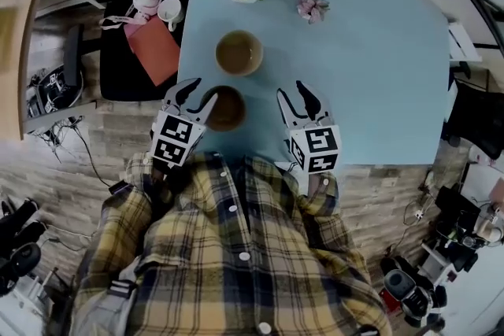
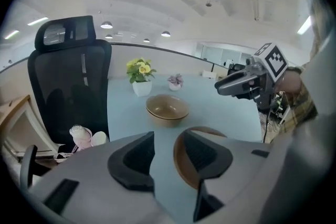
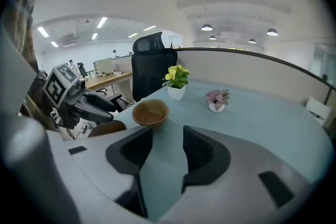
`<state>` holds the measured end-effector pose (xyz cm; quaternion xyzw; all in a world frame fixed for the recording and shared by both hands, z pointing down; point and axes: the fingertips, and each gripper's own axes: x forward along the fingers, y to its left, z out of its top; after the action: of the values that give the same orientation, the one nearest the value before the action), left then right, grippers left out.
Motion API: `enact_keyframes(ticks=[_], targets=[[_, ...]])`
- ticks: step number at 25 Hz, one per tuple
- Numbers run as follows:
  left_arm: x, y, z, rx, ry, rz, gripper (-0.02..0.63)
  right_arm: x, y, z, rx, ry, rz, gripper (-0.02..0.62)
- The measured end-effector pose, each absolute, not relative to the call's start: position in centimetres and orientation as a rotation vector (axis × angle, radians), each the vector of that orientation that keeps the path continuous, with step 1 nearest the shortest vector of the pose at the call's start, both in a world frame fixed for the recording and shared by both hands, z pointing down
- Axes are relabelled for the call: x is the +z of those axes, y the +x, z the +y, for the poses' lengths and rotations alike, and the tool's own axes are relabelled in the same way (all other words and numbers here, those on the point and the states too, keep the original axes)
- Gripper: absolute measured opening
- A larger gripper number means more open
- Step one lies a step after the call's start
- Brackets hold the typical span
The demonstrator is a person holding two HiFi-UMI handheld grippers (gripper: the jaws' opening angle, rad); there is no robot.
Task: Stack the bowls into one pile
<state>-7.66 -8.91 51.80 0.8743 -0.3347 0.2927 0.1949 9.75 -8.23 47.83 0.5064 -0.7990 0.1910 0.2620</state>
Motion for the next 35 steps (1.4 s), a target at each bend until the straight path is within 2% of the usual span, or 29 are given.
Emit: enact_keyframes(ticks=[10,20,35], targets=[[54.9,-6.9,-7.6,0.901,2.378,-0.839,0.138,48.1,11.1,-3.9,0.637,1.450,-2.185,0.175],[55.5,-6.9,-7.3,0.886,2.324,-0.892,0.025,48.9,12.2,-1.4,0.717,1.487,-2.190,0.173],[53.9,-6.6,-6.6,0.775,2.312,-0.933,0.009,48.3,11.7,-1.0,0.679,1.448,-2.239,0.137]])
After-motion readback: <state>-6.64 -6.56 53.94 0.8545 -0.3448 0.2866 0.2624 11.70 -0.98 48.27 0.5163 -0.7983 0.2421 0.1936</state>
